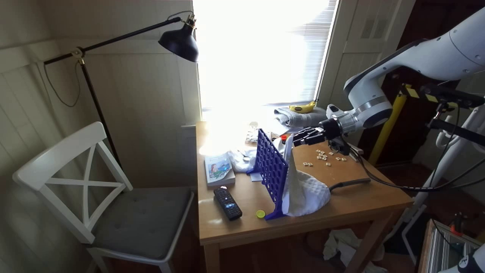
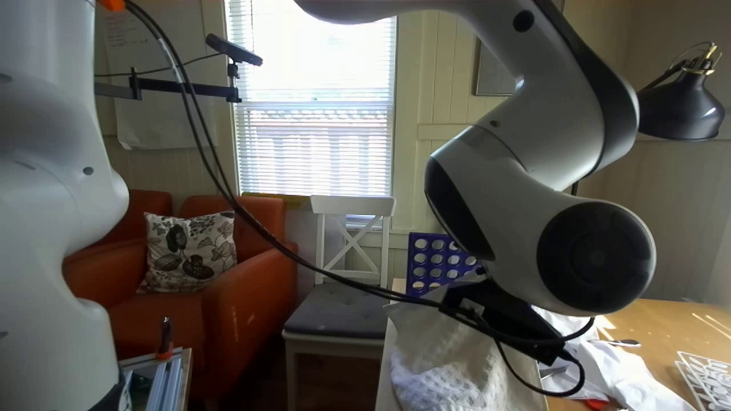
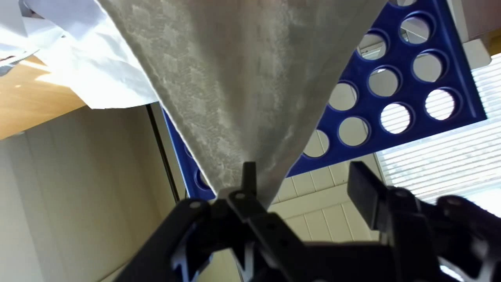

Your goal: Move the white towel to the space in between the spatula and blue object

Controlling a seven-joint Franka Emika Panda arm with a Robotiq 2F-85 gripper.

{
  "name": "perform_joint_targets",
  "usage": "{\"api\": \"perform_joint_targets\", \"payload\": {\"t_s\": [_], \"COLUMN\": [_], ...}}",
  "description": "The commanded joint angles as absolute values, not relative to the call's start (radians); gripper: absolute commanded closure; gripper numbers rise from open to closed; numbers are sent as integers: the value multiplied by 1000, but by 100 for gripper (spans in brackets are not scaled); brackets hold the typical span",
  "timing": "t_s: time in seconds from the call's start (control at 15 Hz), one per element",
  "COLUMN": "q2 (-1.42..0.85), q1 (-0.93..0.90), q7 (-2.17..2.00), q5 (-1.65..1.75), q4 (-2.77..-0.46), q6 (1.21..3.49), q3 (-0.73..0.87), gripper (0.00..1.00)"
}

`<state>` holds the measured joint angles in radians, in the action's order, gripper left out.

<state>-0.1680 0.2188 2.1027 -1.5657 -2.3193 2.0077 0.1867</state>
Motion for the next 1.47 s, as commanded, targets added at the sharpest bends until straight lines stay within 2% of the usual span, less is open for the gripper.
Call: {"api": "perform_joint_targets", "payload": {"t_s": [0.0, 0.07, 0.67, 1.0, 1.2, 1.4], "q2": [-140, -142, -128, -111, -142, -183], "q1": [208, 207, 155, 117, 113, 125], "q7": [2136, 2102, 1977, 1817, 1618, 1426], "q5": [-1595, -1558, -1533, -1420, -1214, -975], "q4": [-2334, -2335, -2350, -2374, -2401, -2438], "q6": [2032, 2018, 2345, 2675, 2785, 2738], "q3": [198, 200, 186, 179, 183, 195], "gripper": [7, 0, 0, 0, 0, 0]}}
